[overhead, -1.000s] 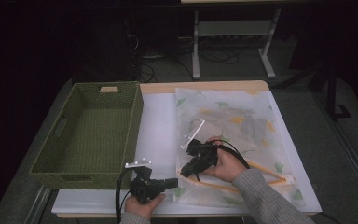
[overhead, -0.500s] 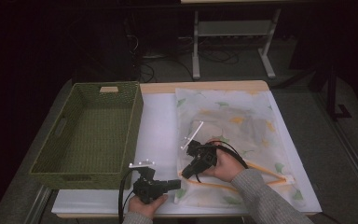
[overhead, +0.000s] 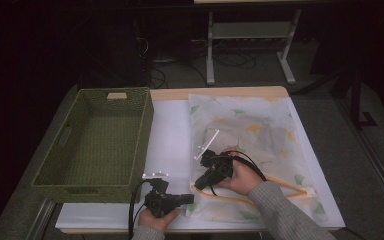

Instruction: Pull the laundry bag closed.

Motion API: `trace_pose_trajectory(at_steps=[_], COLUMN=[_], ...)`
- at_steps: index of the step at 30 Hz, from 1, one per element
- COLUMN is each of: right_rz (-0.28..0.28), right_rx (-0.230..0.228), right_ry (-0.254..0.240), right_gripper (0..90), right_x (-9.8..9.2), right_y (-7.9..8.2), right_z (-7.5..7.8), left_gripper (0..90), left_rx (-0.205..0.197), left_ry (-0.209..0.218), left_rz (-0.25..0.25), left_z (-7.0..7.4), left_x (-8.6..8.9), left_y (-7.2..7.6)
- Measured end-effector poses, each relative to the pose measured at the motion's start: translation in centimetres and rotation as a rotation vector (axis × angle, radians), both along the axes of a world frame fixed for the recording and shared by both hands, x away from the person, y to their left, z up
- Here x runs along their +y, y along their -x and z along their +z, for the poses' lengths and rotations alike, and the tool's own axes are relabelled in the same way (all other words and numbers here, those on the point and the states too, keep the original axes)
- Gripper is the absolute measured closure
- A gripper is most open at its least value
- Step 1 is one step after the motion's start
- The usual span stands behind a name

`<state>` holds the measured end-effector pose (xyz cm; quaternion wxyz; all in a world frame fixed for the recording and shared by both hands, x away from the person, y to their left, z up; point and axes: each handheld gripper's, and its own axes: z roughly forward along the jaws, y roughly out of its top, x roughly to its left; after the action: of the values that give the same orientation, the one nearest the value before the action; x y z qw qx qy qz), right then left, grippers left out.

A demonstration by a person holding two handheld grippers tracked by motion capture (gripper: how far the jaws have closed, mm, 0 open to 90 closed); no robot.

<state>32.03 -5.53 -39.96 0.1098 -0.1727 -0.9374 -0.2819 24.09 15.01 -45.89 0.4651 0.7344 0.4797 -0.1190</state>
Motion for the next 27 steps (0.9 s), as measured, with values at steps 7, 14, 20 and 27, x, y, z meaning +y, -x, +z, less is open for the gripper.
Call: trace_pose_trajectory(at_steps=[7,14,20,27], right_rz=[-0.004,0.0,-0.002,-0.021], right_rx=[0.016,0.05,0.042,0.025], right_ry=[0.005,-0.022,-0.027,-0.039], right_gripper=[76.2,73.1,76.5,83.9], right_x=[0.1,0.1,0.3,-0.2], right_y=[0.1,-0.3,-0.3,-0.4], right_z=[-0.1,-0.3,-0.4,0.0], left_gripper=[88.2,88.3,88.2,88.2], left_rx=[-0.033,-0.061,-0.069,-0.068], left_ry=[0.019,0.021,0.015,0.018], left_rz=[0.006,0.002,-0.006,0.004], left_z=[0.6,1.1,1.1,1.1], left_x=[-0.4,-0.3,-0.2,-0.1], left_y=[0.2,0.3,0.4,0.5])
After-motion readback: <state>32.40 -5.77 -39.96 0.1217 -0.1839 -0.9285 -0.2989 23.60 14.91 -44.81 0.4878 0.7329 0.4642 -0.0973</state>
